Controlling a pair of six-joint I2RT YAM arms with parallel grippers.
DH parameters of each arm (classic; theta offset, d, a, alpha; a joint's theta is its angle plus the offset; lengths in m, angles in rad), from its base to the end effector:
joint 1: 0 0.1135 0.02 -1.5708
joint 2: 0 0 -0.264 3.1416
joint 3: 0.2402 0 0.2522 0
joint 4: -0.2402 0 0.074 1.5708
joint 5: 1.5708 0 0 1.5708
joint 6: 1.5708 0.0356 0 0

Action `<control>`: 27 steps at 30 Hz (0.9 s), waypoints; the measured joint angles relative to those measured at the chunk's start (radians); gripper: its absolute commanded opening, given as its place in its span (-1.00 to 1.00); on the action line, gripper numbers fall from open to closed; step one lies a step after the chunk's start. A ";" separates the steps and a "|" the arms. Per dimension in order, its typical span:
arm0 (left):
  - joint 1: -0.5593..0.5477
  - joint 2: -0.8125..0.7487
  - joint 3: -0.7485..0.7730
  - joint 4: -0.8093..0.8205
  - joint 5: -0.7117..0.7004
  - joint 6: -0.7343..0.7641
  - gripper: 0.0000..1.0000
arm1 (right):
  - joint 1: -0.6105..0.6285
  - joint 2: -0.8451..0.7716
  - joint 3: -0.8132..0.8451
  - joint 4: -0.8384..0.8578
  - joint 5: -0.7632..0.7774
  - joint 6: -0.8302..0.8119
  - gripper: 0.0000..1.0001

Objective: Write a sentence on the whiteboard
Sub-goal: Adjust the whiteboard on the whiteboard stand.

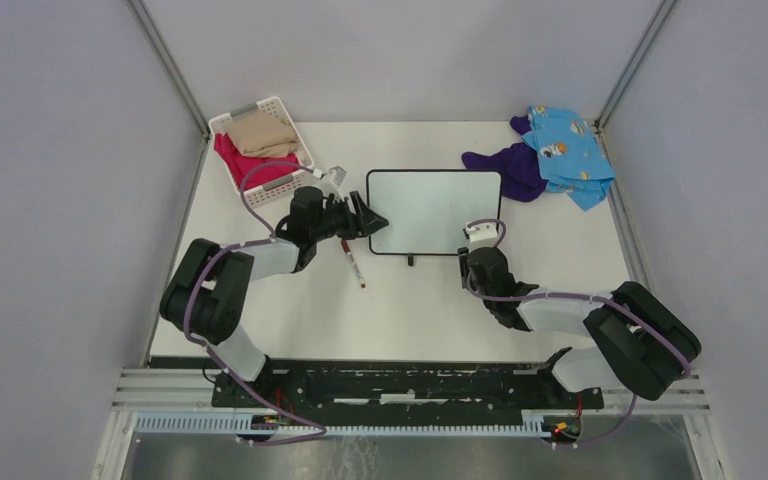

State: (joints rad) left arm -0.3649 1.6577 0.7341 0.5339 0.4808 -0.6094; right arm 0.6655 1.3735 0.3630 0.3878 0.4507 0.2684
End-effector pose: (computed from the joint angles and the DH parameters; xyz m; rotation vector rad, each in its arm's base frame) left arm 0.3081 -0.1353 0.1772 0.0846 2.0808 -1.0900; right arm 0.1947 0.1331 0.1349 -0.1728 2.1169 0.0554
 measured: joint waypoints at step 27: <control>-0.081 0.000 0.000 0.000 -0.016 0.000 0.35 | -0.006 0.022 0.008 0.000 0.024 -0.004 -0.40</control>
State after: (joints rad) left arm -0.4458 1.6577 0.7341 0.5335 0.4652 -0.6090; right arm 0.6598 1.3952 0.3706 0.3878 0.4751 0.2646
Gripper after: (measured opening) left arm 0.678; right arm 0.304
